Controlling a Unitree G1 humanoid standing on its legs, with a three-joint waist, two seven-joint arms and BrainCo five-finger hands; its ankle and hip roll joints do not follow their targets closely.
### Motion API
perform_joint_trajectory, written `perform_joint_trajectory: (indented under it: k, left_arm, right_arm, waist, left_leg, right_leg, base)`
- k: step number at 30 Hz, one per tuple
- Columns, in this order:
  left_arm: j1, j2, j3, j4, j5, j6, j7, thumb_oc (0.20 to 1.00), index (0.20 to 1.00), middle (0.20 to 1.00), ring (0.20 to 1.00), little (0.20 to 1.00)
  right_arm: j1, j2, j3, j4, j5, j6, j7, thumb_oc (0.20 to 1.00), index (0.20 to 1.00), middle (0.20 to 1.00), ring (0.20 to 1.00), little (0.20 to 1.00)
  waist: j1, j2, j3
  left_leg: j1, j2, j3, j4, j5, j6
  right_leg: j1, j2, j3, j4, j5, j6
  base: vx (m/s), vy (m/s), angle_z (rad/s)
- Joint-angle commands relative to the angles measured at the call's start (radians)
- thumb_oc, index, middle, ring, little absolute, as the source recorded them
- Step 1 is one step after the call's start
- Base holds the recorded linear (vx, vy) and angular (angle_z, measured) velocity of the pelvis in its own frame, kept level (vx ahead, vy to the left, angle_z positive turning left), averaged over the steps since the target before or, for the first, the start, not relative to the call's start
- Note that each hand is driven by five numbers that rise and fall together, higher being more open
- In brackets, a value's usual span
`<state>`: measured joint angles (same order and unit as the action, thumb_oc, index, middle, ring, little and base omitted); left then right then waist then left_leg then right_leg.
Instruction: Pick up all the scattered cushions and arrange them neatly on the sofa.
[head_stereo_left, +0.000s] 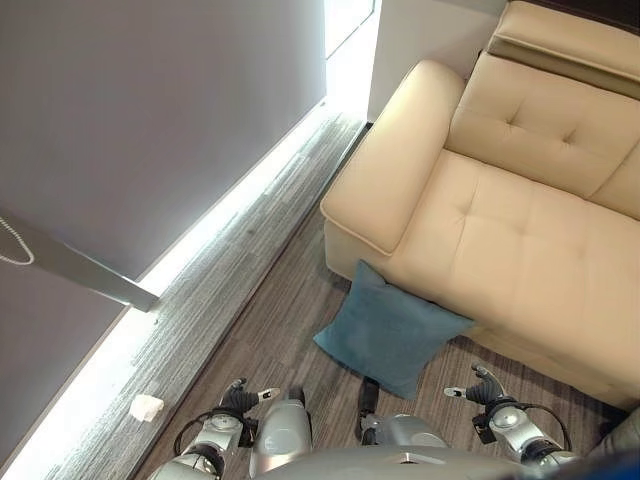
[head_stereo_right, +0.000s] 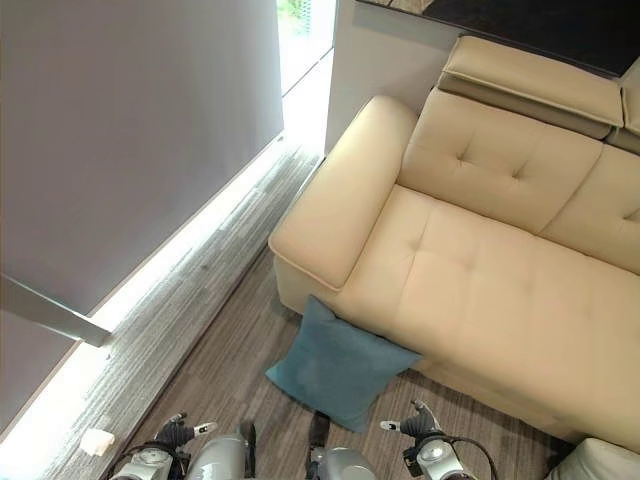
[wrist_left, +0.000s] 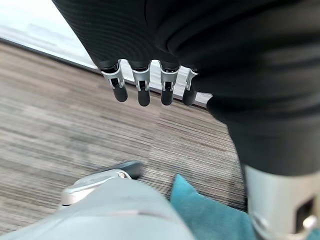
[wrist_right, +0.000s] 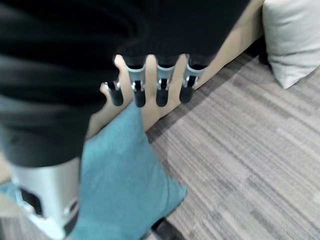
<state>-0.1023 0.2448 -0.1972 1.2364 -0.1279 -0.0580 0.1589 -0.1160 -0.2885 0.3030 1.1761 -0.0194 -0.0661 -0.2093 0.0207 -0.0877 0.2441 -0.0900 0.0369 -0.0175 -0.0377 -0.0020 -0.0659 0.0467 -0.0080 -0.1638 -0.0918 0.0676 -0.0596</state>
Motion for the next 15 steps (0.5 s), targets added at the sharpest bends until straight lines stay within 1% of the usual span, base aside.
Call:
perform_joint_trajectory:
  k: [1,3,8,10,12,13,14,15]
  left_arm:
    - [0.019,0.013,-0.038,-0.014,0.007,-0.014,0.006,1.0,1.0,1.0,1.0,1.0]
    - [0.026,0.014,-0.034,-0.01,0.01,-0.014,0.003,1.0,1.0,1.0,1.0,1.0]
    - [0.038,0.022,-0.019,-0.001,0.013,-0.016,0.004,1.0,1.0,1.0,1.0,1.0]
    - [0.042,0.024,-0.012,0.004,0.017,-0.013,0.004,1.0,1.0,1.0,1.0,1.0]
    - [0.044,0.031,-0.007,0.005,0.014,-0.014,0.007,1.0,1.0,1.0,1.0,1.0]
    - [0.047,0.038,0.003,0.008,0.013,-0.014,0.006,1.0,1.0,1.0,1.0,1.0]
    - [0.051,0.042,0.009,0.008,0.014,-0.012,0.005,1.0,1.0,1.0,1.0,1.0]
    - [0.048,0.05,0.015,0.012,0.014,-0.013,0.005,1.0,1.0,1.0,1.0,1.0]
  right_arm:
    - [0.029,-0.014,0.02,-0.012,0.015,-0.009,-0.016,1.0,1.0,1.0,1.0,1.0]
    - [0.032,-0.013,0.02,-0.017,0.01,-0.009,-0.017,1.0,1.0,1.0,1.0,1.0]
    - [0.021,-0.012,0.033,-0.022,-0.017,0.0,-0.016,1.0,1.0,1.0,1.0,1.0]
    - [0.015,-0.012,0.034,-0.026,-0.02,0.001,-0.017,1.0,1.0,1.0,1.0,1.0]
    - [0.001,-0.013,0.038,-0.036,-0.024,0.002,-0.016,1.0,1.0,1.0,1.0,1.0]
    - [-0.008,-0.017,0.038,-0.046,-0.027,-0.001,-0.017,1.0,1.0,1.0,1.0,1.0]
    - [-0.01,-0.017,0.039,-0.05,-0.029,-0.004,-0.016,1.0,1.0,1.0,1.0,1.0]
    - [-0.015,-0.018,0.037,-0.057,-0.028,-0.005,-0.016,1.0,1.0,1.0,1.0,1.0]
  waist:
    - [0.004,0.003,-0.031]
    - [0.006,0.004,-0.04]
    - [0.012,0.013,-0.042]
    - [0.02,0.016,-0.041]
    - [0.029,0.022,-0.031]
    - [0.051,0.033,-0.026]
    - [0.057,0.039,-0.027]
    - [0.058,0.037,-0.03]
  left_leg:
    - [0.024,-0.032,0.019,0.157,-0.036,0.027]
    - [0.045,-0.049,0.006,0.119,-0.039,0.039]
    - [0.085,-0.068,0.029,0.074,-0.046,0.073]
    - [0.093,-0.072,0.042,0.066,-0.048,0.082]
    - [0.099,-0.069,0.057,0.061,-0.047,0.089]
    - [0.098,-0.056,0.082,0.056,-0.047,0.091]
    - [0.102,-0.05,0.091,0.047,-0.046,0.091]
    - [0.107,-0.052,0.09,0.038,-0.043,0.089]
  right_leg:
    - [-0.023,-0.045,0.01,0.144,-0.123,0.12]
    - [-0.03,-0.048,0.027,0.147,-0.113,0.13]
    - [-0.073,-0.083,0.051,0.184,-0.085,0.172]
    - [-0.088,-0.095,0.047,0.197,-0.074,0.187]
    - [-0.119,-0.117,0.018,0.241,-0.06,0.198]
    - [-0.118,-0.168,-0.085,0.263,-0.061,0.201]
    - [-0.107,-0.186,-0.126,0.279,-0.069,0.196]
    - [-0.091,-0.188,-0.129,0.294,-0.082,0.195]
  base:
    - [0.04,0.154,-0.71]
    - [0.03,0.166,-0.28]
    - [-0.01,0.189,-0.41]
    - [-0.04,0.119,-0.61]
    - [-0.07,0.088,-0.5]
    - [-0.11,0.051,-0.47]
    - [-0.08,0.028,-1.03]
    - [-0.01,0.003,-0.9]
